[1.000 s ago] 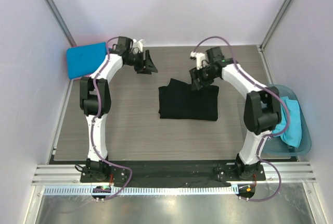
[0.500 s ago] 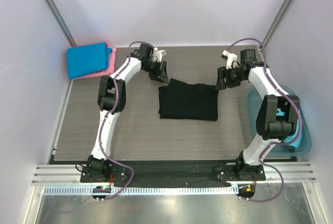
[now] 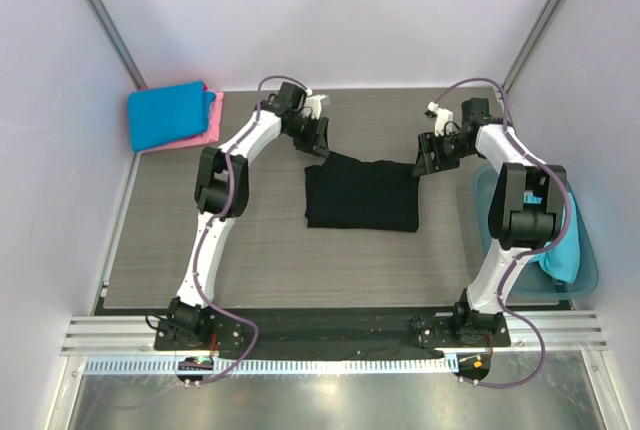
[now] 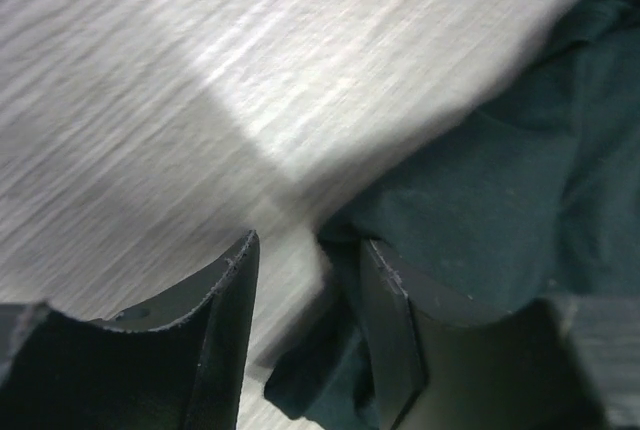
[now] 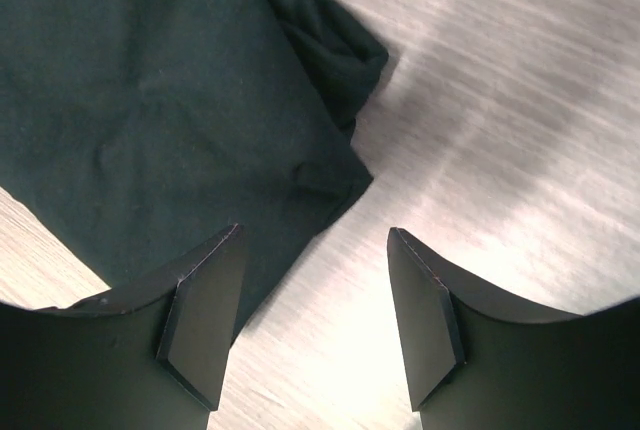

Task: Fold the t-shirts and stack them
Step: Fold the tshirt

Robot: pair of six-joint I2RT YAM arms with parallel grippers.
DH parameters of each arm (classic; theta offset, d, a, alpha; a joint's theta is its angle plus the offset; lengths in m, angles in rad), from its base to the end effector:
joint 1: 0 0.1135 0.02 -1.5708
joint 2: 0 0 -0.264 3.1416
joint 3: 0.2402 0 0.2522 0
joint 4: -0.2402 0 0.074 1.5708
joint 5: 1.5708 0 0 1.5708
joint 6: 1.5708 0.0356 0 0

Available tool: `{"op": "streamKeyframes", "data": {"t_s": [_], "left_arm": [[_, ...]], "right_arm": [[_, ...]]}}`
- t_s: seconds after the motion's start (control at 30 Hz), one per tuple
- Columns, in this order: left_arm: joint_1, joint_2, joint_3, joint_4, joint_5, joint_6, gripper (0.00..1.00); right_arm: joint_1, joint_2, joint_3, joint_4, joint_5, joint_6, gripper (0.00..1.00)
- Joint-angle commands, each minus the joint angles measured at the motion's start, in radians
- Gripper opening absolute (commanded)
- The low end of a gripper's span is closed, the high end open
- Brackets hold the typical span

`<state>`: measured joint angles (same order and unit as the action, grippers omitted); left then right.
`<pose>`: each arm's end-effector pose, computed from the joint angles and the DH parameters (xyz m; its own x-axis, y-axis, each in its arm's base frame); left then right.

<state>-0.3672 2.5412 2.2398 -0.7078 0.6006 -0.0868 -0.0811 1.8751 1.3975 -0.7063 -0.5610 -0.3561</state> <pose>0.5011 -0.2143 0.1597 -0.8370 0.2453 -0.4891 0.5064 0.6858 -0.5227 0.3838 -0.0122 0.2096 -0.8193 -0.2296 -0.5254 -0.4450 0.8324 0.3303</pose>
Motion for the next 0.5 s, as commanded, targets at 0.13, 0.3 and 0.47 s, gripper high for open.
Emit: {"op": "streamKeyframes", "data": {"t_s": [0.13,0.3,0.47], "left_arm": [[0.016,-0.047,0.03,0.005,-0.145,0.029,0.47],[0.042,-0.076,0.008,0.001,-0.148,0.022,0.48],[0.05,-0.102,0.004,0.01,-0.078,0.004,0.47]], "right_arm": [[-0.005,0.045,0.095,0.025,-0.063,-0.017,0.64],[-0.003,0.084,0.107,0.047,-0.092,-0.004,0.64],[-0.003,0.131,0.126,0.059,-0.102,-0.006,0.61]]}}
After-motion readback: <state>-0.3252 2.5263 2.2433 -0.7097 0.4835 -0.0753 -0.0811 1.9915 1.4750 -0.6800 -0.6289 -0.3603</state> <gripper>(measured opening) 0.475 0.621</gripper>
